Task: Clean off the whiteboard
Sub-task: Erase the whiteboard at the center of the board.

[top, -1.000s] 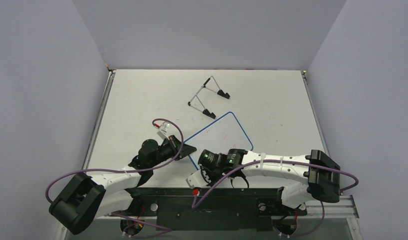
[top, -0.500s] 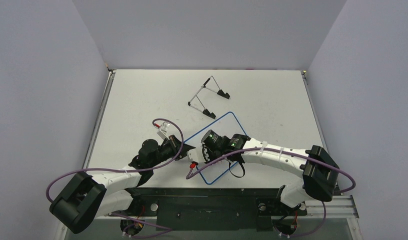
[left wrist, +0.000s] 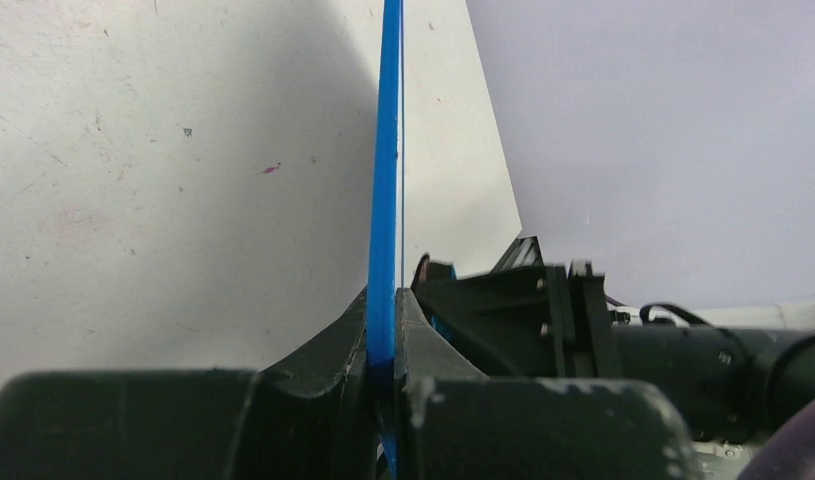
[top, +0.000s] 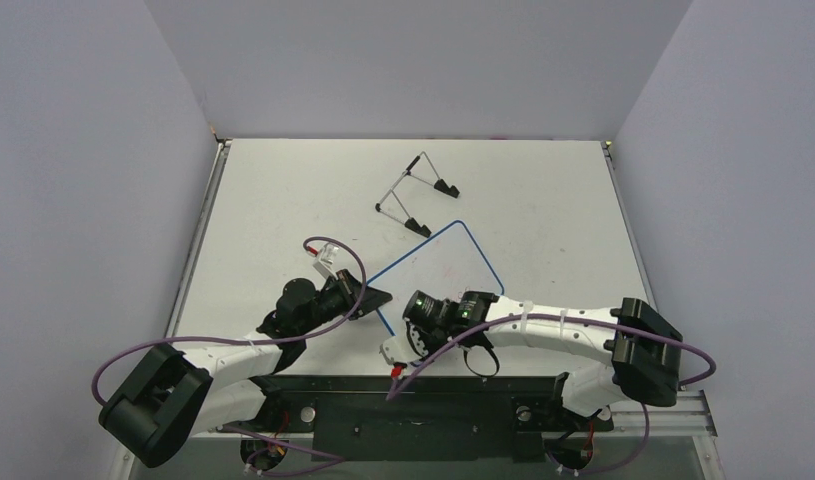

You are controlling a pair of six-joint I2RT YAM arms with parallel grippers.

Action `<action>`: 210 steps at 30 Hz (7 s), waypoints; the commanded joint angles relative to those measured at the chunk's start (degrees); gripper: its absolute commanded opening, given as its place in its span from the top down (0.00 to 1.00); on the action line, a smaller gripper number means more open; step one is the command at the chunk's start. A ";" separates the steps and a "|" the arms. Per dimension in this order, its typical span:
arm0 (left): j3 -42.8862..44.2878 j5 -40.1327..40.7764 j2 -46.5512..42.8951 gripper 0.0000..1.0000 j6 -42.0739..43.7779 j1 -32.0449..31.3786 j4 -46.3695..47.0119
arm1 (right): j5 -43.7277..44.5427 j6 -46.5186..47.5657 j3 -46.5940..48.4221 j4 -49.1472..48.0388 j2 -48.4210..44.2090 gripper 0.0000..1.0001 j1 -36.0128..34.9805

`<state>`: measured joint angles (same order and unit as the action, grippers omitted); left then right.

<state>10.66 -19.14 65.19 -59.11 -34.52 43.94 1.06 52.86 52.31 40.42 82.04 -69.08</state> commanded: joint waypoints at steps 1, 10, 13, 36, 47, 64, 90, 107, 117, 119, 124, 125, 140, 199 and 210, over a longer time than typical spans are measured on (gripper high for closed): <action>1.08 -2.27 -1.84 1.00 -1.02 -0.19 5.44 | 2.87 -2.89 5.22 -4.69 1.16 1.00 6.83; 0.76 -2.36 -2.14 1.00 -0.92 -0.18 5.34 | -0.77 -0.69 3.28 -2.44 1.01 1.00 5.37; 0.62 -2.33 -2.26 1.00 -0.84 -0.15 5.44 | -4.04 2.13 -0.93 1.09 -1.99 1.00 -1.00; 0.95 -2.50 -2.54 1.00 -0.65 -0.16 5.21 | -2.80 0.51 -3.62 -1.95 -4.14 1.00 -1.97; 1.62 -2.72 -2.83 1.00 -0.13 -0.16 4.24 | 4.24 -1.86 -3.53 -6.34 -4.50 1.00 4.77; 0.87 -1.79 -3.74 1.00 -0.31 0.06 3.46 | 10.01 -3.20 -2.43 -5.43 -2.17 1.00 -10.25; -0.32 -1.66 -5.14 1.00 -0.83 0.59 3.51 | 5.04 -4.35 2.56 -4.31 -0.70 1.00 -2.92; 0.15 -2.13 -4.95 1.00 -0.65 0.69 3.63 | -2.64 -0.74 -4.82 -2.34 -6.06 1.00 0.32; 0.58 -2.49 -5.31 1.00 -0.57 0.74 2.97 | 1.68 -3.96 2.67 -7.26 -1.55 1.00 12.22; 0.60 -2.57 -5.33 1.00 -0.52 0.72 2.90 | 1.51 -3.85 2.61 -7.51 -1.18 1.00 13.00; 0.26 -2.59 -5.14 1.00 -0.07 0.73 3.18 | -0.53 -2.05 -2.06 -6.48 -2.69 1.00 7.90; 0.16 -2.54 -4.87 1.00 -0.05 0.71 3.35 | -1.36 -1.11 -2.80 -5.68 -3.51 1.00 6.63; 0.09 -3.46 -5.14 1.00 -0.58 0.82 4.19 | -1.32 -5.70 -1.07 -8.83 -3.00 1.00 10.25; -1.75 1.55 -1.28 1.00 5.69 -2.71 17.29 | -13.94 -35.15 16.24 -11.85 6.19 1.00 11.51; -2.60 1.53 -5.03 1.00 8.52 -3.40 16.20 | -7.57 -45.44 10.12 -19.97 8.34 1.00 36.83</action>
<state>6.74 -13.74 63.59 -52.84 -36.77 51.16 -11.20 10.55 66.02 24.99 89.19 -37.19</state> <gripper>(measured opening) 0.029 0.197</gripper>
